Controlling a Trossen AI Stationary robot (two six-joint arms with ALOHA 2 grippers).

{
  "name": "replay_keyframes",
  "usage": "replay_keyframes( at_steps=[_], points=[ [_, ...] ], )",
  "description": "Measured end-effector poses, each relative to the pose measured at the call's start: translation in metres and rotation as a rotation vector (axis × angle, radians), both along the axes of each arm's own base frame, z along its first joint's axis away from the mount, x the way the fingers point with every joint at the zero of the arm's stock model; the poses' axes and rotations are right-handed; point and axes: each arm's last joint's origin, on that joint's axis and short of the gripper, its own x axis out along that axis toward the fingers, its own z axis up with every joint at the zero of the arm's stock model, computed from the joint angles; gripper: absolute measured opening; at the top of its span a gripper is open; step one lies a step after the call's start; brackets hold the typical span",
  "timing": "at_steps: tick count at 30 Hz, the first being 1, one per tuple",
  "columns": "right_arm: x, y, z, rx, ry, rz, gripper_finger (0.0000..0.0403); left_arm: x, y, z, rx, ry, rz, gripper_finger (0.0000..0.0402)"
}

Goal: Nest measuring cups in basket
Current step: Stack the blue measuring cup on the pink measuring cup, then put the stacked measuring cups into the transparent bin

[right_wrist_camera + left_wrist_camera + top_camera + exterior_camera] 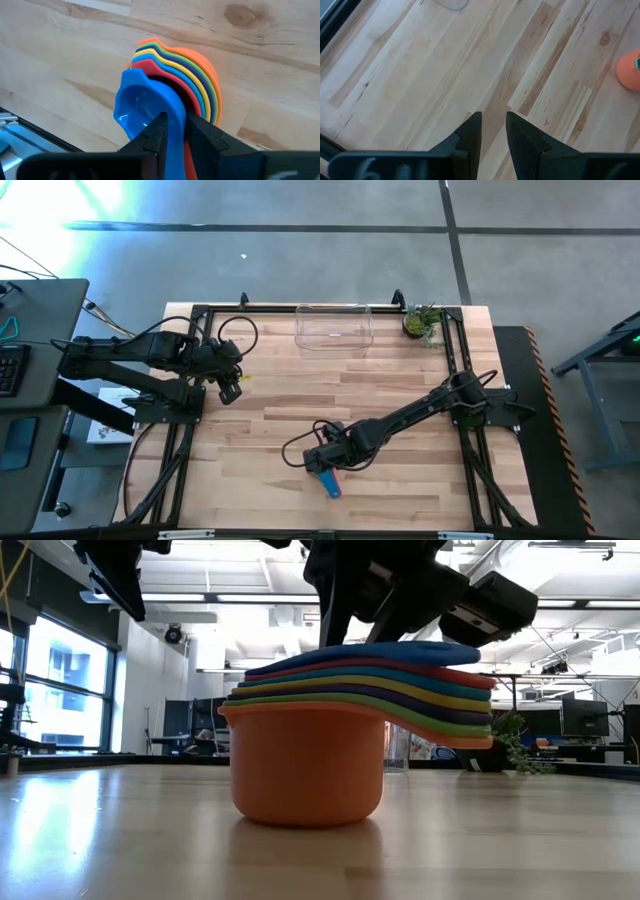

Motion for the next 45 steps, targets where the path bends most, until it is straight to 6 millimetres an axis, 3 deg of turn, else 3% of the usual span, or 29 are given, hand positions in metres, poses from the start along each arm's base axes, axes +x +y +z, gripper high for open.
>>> replay_keyframes(
  at_steps=[13, 20, 30, 45],
  points=[
    [-0.006, -0.003, 0.03, -0.084, 0.076, 0.043, 0.0064, 0.0, 0.0, 0.0, 0.0, 0.0, 0.0, 0.0078],
    [-0.001, -0.002, 0.047, -0.092, 0.02, 0.1, 0.0064, 0.0, 0.0, 0.0, 0.0, 0.0, 0.0, 0.0078],
    [-0.003, 0.02, 0.05, -0.068, -0.063, 0.158, 0.0068, 0.0, 0.0, 0.0, 0.0, 0.0, 0.0, 0.0078],
    [-0.007, 0.04, 0.053, -0.046, -0.123, 0.148, 0.019, 0.0, 0.0, 0.0, 0.003, 0.004, -0.018, 0.0078]
  ],
)
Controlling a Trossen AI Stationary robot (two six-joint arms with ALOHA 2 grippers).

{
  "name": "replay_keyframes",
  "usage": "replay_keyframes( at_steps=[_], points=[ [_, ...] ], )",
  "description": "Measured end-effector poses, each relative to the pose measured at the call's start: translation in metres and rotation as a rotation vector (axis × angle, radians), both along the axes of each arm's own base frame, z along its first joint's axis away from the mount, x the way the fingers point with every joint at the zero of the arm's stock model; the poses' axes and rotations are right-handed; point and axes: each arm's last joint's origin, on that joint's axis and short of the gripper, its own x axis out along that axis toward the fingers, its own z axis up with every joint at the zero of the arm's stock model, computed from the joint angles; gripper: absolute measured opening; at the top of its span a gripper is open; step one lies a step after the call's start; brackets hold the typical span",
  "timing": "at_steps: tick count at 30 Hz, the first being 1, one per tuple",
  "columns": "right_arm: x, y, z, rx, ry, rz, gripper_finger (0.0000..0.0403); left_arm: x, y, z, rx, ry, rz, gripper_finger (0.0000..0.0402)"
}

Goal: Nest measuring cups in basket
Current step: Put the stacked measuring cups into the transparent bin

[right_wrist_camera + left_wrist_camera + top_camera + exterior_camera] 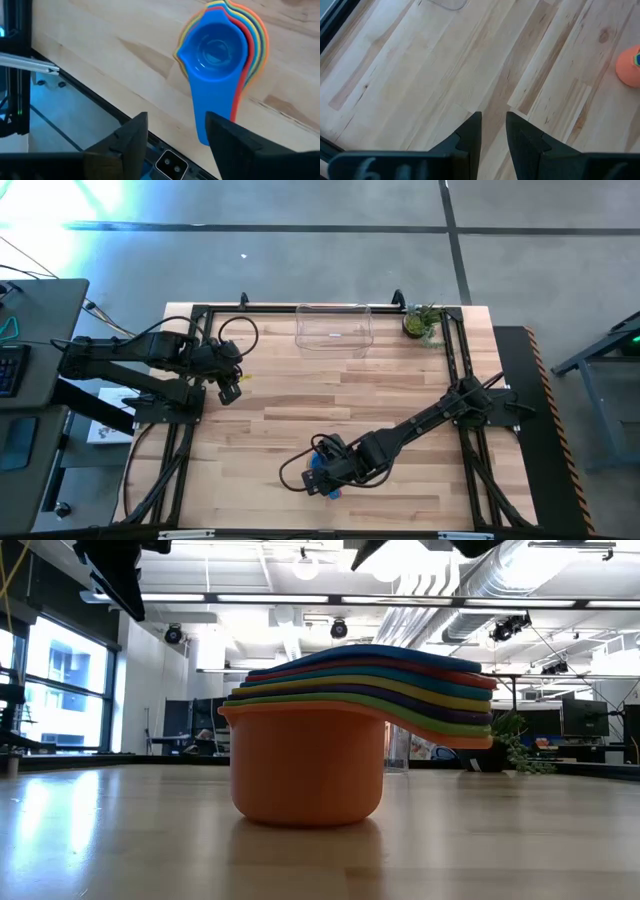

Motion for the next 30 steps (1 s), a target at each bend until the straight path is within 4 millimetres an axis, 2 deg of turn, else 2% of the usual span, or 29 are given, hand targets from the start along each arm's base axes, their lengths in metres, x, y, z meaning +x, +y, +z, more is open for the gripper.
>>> replay_keyframes(
  at_steps=[22, 30],
  points=[
    [-0.014, 0.007, -0.006, -0.023, 0.1, -0.032, 0.0199, 0.0, 0.0, 0.0, -0.001, 0.0, 0.0, 0.0078],
    [-0.007, 0.021, -0.034, -0.047, 0.125, -0.006, 0.0202, 0.0, 0.0, 0.0, -0.001, 0.0, 0.0, 0.0078]
  ],
)
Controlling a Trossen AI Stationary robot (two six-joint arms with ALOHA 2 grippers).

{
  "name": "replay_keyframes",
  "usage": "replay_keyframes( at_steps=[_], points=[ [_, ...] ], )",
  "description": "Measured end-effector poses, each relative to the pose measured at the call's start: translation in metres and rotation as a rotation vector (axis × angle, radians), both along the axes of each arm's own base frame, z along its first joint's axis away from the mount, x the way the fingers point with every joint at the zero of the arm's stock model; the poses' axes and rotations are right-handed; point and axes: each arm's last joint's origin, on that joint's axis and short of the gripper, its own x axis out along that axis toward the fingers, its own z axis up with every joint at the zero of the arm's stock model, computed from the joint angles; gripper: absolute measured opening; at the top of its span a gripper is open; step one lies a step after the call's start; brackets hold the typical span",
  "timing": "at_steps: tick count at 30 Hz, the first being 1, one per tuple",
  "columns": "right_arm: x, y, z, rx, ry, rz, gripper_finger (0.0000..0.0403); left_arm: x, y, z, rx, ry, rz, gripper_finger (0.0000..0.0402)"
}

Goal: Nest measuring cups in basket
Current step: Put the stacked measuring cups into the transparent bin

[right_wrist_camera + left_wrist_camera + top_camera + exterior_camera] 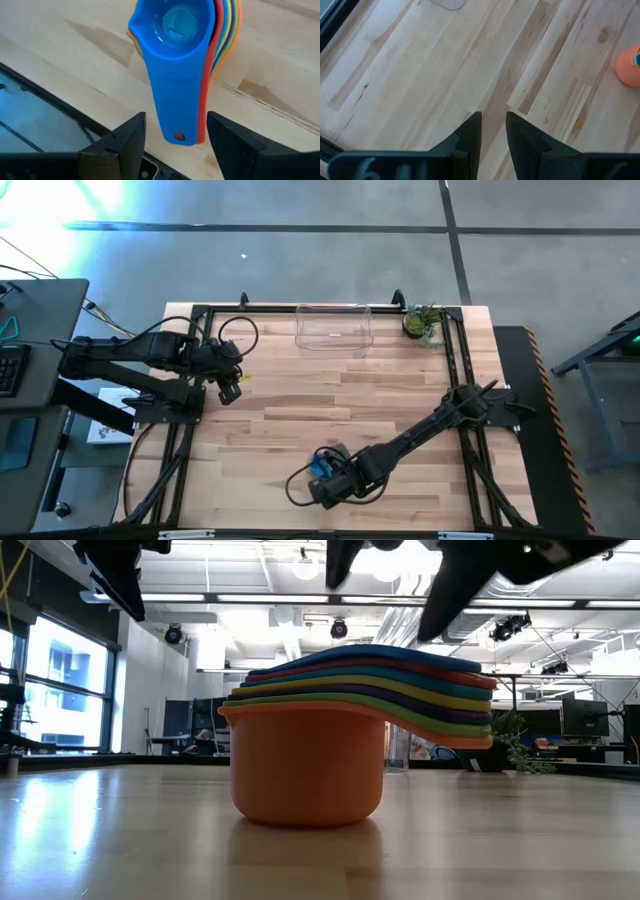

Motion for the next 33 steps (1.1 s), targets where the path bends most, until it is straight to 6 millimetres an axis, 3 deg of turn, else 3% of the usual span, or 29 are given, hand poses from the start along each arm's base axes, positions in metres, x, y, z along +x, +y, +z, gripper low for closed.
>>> replay_keyframes(
  at_steps=[15, 21, 33],
  points=[
    [0.001, 0.003, -0.008, -0.027, 0.001, 0.034, 0.0266, 0.0, 0.0, 0.0, 0.0, 0.0, 0.0, 0.0078],
    [0.007, 0.007, -0.024, -0.03, 0.018, 0.053, 0.0296, 0.0, 0.0, 0.0, 0.0, 0.0, 0.0, 0.0078],
    [0.016, 0.001, -0.048, -0.036, 0.068, 0.037, 0.0298, 0.0, 0.0, 0.0, 0.0, 0.0, 0.0, 0.0078]
  ],
)
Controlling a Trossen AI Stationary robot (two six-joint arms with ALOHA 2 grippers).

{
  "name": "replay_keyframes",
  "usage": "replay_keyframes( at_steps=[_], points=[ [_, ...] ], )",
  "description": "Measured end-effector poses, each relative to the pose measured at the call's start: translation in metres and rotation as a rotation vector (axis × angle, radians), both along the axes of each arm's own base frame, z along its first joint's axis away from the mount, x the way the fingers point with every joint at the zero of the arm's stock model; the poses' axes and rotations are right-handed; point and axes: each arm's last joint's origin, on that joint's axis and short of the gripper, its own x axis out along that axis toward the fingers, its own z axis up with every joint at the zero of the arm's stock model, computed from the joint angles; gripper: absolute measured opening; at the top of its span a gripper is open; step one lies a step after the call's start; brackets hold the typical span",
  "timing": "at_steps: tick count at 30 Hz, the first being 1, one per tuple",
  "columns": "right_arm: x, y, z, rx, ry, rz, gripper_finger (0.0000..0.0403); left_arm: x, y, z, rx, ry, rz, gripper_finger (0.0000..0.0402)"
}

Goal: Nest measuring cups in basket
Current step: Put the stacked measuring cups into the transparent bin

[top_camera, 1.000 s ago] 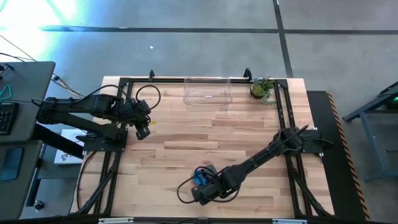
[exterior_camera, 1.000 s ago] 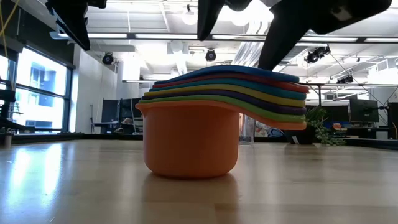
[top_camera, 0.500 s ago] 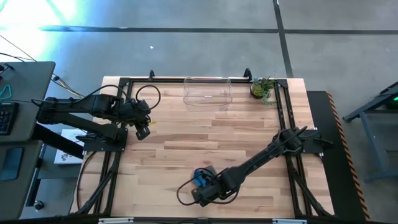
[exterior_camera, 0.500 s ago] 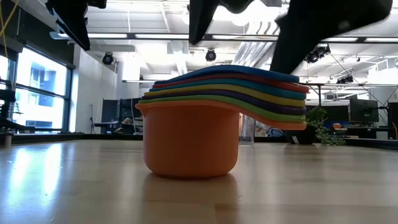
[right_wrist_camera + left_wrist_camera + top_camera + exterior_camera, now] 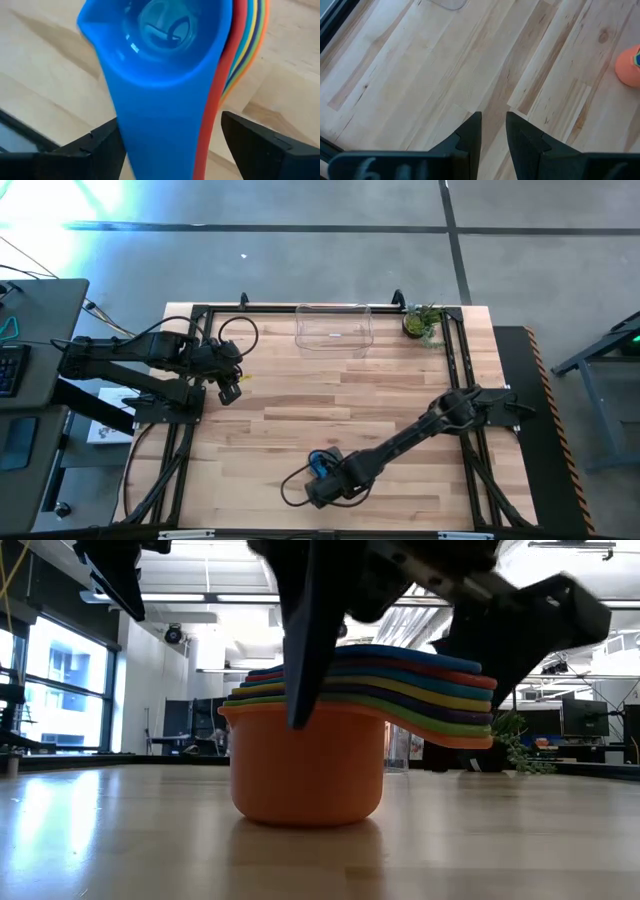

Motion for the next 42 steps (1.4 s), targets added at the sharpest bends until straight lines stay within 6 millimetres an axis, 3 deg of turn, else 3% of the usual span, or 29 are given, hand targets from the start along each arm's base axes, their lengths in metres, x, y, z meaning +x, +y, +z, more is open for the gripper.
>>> replay_keyframes(
  at_steps=[6, 17, 32, 42],
  points=[
    [0.001, -0.002, -0.004, 0.012, 0.027, -0.001, 0.0253, 0.0, 0.0, 0.0, 0.0, 0.0, 0.0, 0.0078],
    [0.0, -0.002, -0.008, 0.033, 0.057, -0.047, 0.0124, 0.0, 0.0, 0.0, 0.0, 0.0, 0.0, 0.0078],
    [0.001, -0.002, -0.004, 0.045, 0.055, -0.05, 0.0122, 0.0, 0.0, 0.0, 0.0, 0.0, 0.0, 0.0078],
    [0.005, -0.014, 0.032, -0.021, 0.066, 0.012, 0.0122, 0.0, 0.0, 0.0, 0.0, 0.0, 0.0, 0.0078]
  ],
)
